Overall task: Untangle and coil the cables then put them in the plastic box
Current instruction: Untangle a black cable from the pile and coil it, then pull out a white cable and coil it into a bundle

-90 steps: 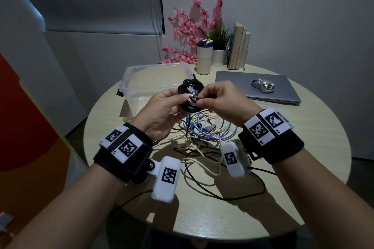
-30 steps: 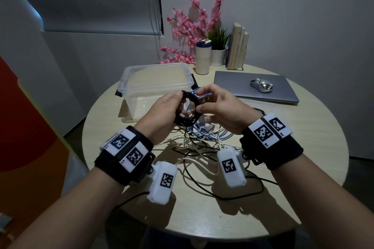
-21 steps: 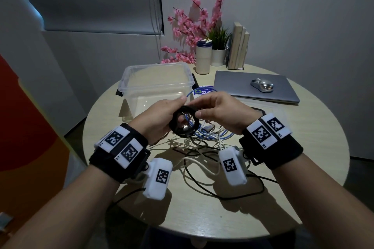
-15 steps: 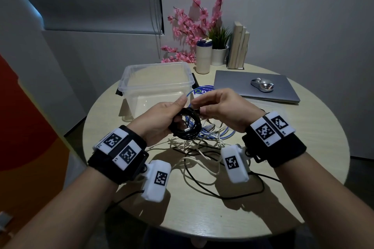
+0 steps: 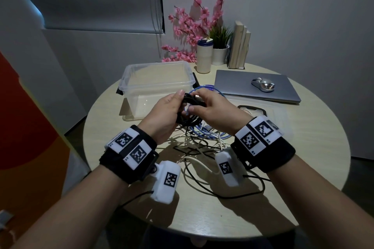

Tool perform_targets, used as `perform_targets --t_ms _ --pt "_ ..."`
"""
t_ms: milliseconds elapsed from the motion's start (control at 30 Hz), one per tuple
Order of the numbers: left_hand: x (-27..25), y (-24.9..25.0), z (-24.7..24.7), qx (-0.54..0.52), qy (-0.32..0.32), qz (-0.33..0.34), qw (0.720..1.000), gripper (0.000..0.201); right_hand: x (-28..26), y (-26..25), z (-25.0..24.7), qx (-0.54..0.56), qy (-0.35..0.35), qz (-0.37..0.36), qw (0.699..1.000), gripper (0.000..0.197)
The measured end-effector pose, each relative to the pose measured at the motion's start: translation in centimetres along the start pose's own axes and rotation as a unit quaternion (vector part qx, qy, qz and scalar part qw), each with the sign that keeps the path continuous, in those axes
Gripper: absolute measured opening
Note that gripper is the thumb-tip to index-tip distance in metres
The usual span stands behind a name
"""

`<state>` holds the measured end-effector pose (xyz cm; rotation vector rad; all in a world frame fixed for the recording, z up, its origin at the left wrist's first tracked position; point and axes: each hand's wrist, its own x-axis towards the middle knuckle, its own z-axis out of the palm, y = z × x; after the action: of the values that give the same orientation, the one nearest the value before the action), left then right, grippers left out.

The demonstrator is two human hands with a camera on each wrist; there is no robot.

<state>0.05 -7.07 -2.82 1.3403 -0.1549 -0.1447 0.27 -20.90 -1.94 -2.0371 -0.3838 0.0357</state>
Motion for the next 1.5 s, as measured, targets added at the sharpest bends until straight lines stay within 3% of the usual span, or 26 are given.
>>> perform_targets --t_ms 100,233,300,467,567,667,833,1033,1100,1200,1333,1433,1500 --pt "-0.3 0.0 -0.2 0.004 -0.017 -0.019 1.0 0.033 0.1 0.0 0.1 -0.068 0.006 -0.008 0.998 0.019" --pt "-0.4 1.0 -1.8 0.202 -0.038 -0.01 0.979 0.016 0.2 -0.3 -0.3 -0.09 -0.003 -0.002 0.996 0.017" --pt "-0.1 1.7 -3.1 0.289 -0.02 0.012 0.957 0.009 0.4 -0.5 0.0 -0.082 -0.013 0.002 0.997 0.019" --pt "-0.3 2.3 -6.3 0.334 0.042 -0.006 0.942 0.008 0.6 -0.9 1.8 0.024 -0.026 0.036 0.999 0.04" --pt "-0.3 2.0 -8.5 0.357 0.09 -0.037 0.929 0.007 1.0 -0.7 3.2 0.058 -0.026 0.075 0.995 0.033" --pt "0.0 1.5 -10.7 0.363 0.141 -0.071 0.919 0.007 1.3 -0.6 4.5 -0.074 -0.071 0.047 0.994 0.017" --pt "1.1 0.3 -13.7 0.396 0.184 -0.115 0.892 0.02 1.9 0.0 6.4 -0.346 -0.153 -0.009 0.925 0.02" --pt "1.9 -0.6 -15.5 0.44 0.201 -0.159 0.861 0.023 3.0 0.8 7.5 -0.447 -0.202 0.02 0.871 0.026" --pt "2.2 -1.0 -15.7 0.422 0.201 -0.169 0.868 0.012 3.3 1.1 7.7 -0.45 -0.201 0.039 0.869 0.029" --pt "2.6 -1.5 -16.1 0.404 0.186 -0.177 0.878 0.018 3.6 1.2 7.6 -0.463 -0.202 0.029 0.863 0.022" --pt "2.2 -1.1 -15.7 0.452 0.146 -0.211 0.854 0.016 3.8 1.2 6.8 -0.462 -0.193 0.027 0.865 0.022" --pt "1.5 -0.2 -14.6 0.527 0.117 -0.163 0.826 0.026 4.1 1.3 6.2 -0.443 -0.138 0.016 0.886 0.02" --pt "1.2 0.2 -13.7 0.508 0.091 -0.119 0.848 0.034 4.4 1.3 5.7 -0.426 -0.093 0.008 0.9 0.017"
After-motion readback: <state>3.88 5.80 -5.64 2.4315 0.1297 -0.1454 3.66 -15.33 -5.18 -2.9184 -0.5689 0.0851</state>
